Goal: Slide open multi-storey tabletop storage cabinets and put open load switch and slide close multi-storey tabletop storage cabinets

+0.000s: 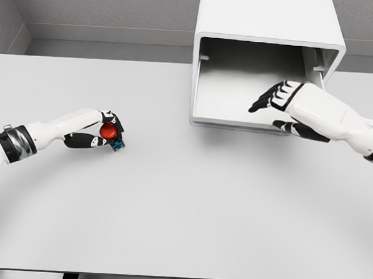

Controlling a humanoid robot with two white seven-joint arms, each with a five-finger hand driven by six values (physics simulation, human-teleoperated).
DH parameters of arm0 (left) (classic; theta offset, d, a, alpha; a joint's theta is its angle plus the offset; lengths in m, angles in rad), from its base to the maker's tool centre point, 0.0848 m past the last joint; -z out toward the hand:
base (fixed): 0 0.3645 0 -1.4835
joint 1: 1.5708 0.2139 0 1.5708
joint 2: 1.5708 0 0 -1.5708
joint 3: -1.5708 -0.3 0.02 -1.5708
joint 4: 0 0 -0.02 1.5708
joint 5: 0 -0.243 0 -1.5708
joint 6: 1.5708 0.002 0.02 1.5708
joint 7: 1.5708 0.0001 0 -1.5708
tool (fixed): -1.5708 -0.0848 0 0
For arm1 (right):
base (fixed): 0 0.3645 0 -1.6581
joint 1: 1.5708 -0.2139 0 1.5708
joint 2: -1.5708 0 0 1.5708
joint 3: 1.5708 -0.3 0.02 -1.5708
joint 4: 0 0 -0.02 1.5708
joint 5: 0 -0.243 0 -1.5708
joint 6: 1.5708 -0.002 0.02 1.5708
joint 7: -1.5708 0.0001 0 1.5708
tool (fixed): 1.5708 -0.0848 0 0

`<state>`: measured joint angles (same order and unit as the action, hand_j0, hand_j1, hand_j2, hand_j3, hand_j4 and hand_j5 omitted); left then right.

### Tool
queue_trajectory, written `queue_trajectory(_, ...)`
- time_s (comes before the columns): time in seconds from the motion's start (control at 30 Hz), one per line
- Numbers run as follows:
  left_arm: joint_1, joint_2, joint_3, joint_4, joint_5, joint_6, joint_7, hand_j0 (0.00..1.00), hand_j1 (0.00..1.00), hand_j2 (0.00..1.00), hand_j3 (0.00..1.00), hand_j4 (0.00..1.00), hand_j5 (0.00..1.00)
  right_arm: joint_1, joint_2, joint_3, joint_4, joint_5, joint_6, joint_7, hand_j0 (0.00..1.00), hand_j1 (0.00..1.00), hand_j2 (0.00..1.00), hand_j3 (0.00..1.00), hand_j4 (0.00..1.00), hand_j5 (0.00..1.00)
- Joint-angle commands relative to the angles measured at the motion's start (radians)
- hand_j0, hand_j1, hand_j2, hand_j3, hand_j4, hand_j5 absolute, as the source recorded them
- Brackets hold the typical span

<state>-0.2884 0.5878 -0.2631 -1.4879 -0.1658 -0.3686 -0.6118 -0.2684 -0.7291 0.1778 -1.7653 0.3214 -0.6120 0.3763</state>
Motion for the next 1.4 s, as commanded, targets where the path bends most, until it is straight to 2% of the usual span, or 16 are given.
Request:
queue_trajectory(0.0, 0.000, 0.004, 0.001, -0.014, 0.006, 0.002, 0.001, 0.37, 0.37, 0.37, 0.37, 0.37, 0.37, 0.000, -0.001, -0.011, 0.000, -0.012, 0.001, -0.002, 0.65, 0.65, 0.65, 0.65, 0.65, 0.65)
queue_trajectory(0.27, -0.003, 0.007, 0.002, -0.032, 0.005, 0.002, 0.001, 0.36, 0.36, 0.36, 0.36, 0.36, 0.36, 0.006, 0.000, -0.012, 0.000, -0.033, 0.001, -0.007, 0.65, 0.65, 0.65, 0.65, 0.65, 0.65)
queue_trajectory(0.4, -0.012, 0.009, 0.002, -0.032, 0.005, 0.002, 0.001, 0.36, 0.36, 0.36, 0.36, 0.36, 0.36, 0.048, 0.004, -0.090, 0.000, -0.090, 0.001, -0.007, 0.69, 0.69, 0.69, 0.69, 0.69, 0.69)
queue_trajectory(0.53, -0.012, 0.009, 0.002, -0.077, 0.005, 0.000, 0.001, 0.35, 0.35, 0.35, 0.35, 0.35, 0.35, 0.067, -0.001, -0.124, 0.000, -0.125, 0.001, -0.008, 0.70, 0.70, 0.70, 0.70, 0.70, 0.70)
queue_trajectory(0.87, -0.026, 0.012, -0.005, -0.106, -0.009, 0.000, 0.001, 0.33, 0.33, 0.33, 0.33, 0.33, 0.33, 0.089, -0.007, -0.181, 0.000, -0.154, 0.001, -0.008, 0.73, 0.73, 0.73, 0.73, 0.73, 0.73)
queue_trajectory(1.03, -0.035, 0.009, -0.007, -0.149, -0.041, 0.000, 0.001, 0.33, 0.33, 0.33, 0.33, 0.33, 0.33, 0.163, -0.006, -0.284, 0.001, -0.156, 0.001, -0.005, 0.74, 0.74, 0.74, 0.74, 0.74, 0.74)
queue_trajectory(1.27, -0.058, 0.003, -0.008, -0.158, -0.043, 0.000, 0.001, 0.33, 0.33, 0.33, 0.33, 0.33, 0.33, 0.187, -0.004, -0.317, 0.003, -0.157, 0.001, -0.004, 0.72, 0.72, 0.72, 0.72, 0.72, 0.72)
queue_trajectory(1.37, -0.072, 0.001, -0.007, -0.158, -0.043, 0.000, 0.001, 0.33, 0.33, 0.33, 0.33, 0.33, 0.33, 0.225, -0.004, -0.348, 0.003, -0.156, 0.001, 0.001, 0.73, 0.73, 0.73, 0.73, 0.73, 0.73)
